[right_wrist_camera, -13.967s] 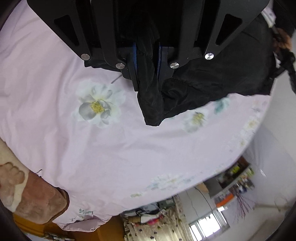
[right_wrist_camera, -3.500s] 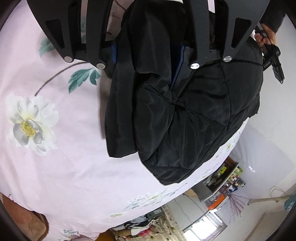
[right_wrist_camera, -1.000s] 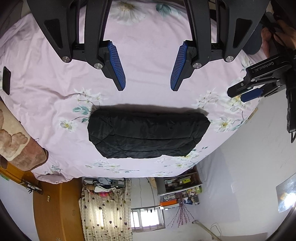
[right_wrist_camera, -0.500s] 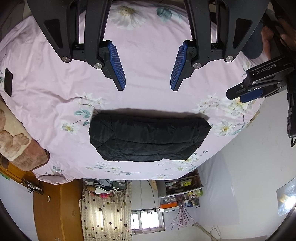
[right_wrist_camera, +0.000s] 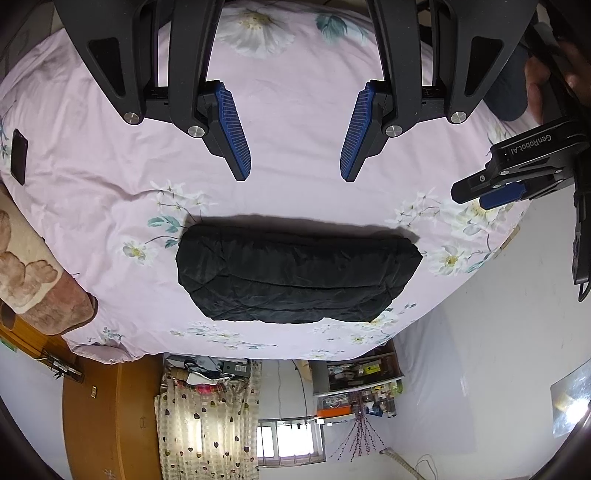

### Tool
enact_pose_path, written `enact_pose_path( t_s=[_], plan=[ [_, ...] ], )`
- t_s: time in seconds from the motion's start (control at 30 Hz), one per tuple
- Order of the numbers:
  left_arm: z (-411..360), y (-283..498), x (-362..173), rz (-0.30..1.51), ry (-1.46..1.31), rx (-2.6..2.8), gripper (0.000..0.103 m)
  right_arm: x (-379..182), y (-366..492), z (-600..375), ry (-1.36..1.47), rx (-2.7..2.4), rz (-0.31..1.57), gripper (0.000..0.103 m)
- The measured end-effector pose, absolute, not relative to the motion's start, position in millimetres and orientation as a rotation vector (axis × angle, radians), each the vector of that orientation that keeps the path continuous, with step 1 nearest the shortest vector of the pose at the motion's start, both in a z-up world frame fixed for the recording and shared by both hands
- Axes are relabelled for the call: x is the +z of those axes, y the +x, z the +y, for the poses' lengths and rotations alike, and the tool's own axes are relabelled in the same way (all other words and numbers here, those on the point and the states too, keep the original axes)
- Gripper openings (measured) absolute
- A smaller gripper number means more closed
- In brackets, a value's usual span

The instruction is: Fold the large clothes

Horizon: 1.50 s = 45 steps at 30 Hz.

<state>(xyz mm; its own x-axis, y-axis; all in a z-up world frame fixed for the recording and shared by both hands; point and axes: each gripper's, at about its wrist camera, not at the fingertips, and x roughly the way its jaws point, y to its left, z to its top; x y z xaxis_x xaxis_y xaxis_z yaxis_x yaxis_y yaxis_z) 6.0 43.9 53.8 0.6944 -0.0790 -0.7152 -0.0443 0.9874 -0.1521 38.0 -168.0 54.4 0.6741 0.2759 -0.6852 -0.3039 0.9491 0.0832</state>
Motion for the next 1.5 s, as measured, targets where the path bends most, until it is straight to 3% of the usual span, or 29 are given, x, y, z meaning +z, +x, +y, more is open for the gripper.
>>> enact_pose_path(
  t_s=[1.5],
  plan=[
    [30,2,60,0.800,-0.149,-0.037,0.067,55,37,-169,-0.044,0.326,0.766,0.051]
  ],
)
